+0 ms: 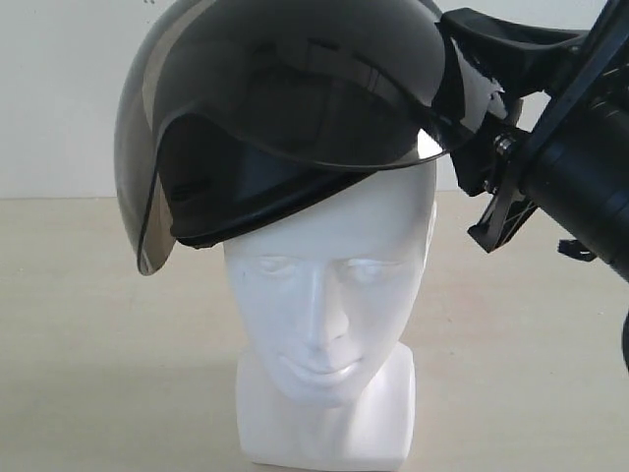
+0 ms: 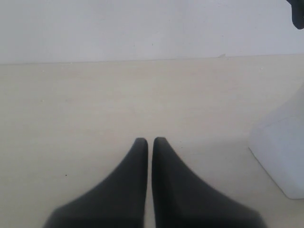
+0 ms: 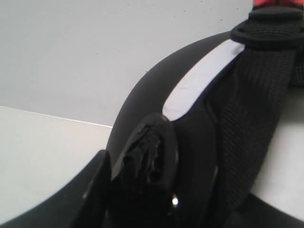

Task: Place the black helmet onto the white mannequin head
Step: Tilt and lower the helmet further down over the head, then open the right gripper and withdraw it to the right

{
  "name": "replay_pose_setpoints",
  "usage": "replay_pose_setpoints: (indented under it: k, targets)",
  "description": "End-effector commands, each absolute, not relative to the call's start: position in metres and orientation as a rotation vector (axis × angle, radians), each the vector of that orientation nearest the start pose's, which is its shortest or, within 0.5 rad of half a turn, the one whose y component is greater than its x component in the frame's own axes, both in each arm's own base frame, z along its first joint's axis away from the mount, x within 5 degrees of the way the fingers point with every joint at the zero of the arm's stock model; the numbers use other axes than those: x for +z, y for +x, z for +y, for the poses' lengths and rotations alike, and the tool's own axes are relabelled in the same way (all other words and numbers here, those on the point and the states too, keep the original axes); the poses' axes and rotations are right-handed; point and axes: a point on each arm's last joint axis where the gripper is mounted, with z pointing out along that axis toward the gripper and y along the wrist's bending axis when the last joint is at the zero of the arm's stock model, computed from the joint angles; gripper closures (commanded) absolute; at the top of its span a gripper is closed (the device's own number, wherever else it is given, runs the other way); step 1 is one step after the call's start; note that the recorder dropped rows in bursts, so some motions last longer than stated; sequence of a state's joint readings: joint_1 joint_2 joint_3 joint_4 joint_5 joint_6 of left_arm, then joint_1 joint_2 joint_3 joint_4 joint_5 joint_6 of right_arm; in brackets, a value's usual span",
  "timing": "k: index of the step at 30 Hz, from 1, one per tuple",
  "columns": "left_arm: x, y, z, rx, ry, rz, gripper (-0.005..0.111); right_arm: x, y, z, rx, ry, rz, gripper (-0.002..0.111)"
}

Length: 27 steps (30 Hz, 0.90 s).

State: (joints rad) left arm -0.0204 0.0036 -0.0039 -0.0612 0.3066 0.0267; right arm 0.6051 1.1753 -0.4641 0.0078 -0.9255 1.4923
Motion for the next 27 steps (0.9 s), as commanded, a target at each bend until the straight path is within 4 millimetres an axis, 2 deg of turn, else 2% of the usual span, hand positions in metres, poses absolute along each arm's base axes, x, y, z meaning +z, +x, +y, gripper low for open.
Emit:
replay_pose_setpoints:
  k: [1,5,18,27]
  targets:
    - [0.186,0.054,-0.003,-0.054,0.003,1.780,0.102,0.280,0.190,0.126,1.585,0.639,1.512,0.108]
    - [0.186,0.054,-0.003,-0.054,0.003,1.780,0.102,0.279,0.183,0.120,1.560,0.660,1.530,0.108]
    - [0.186,0.054,-0.003,-0.054,0.003,1.780,0.102,0.242,0.166,0.105,1.457,0.734,1.635,0.108]
    - [0.186,0.054,-0.003,-0.054,0.003,1.780,0.102,0.236,0.163,0.103,1.452,0.742,1.650,0.108]
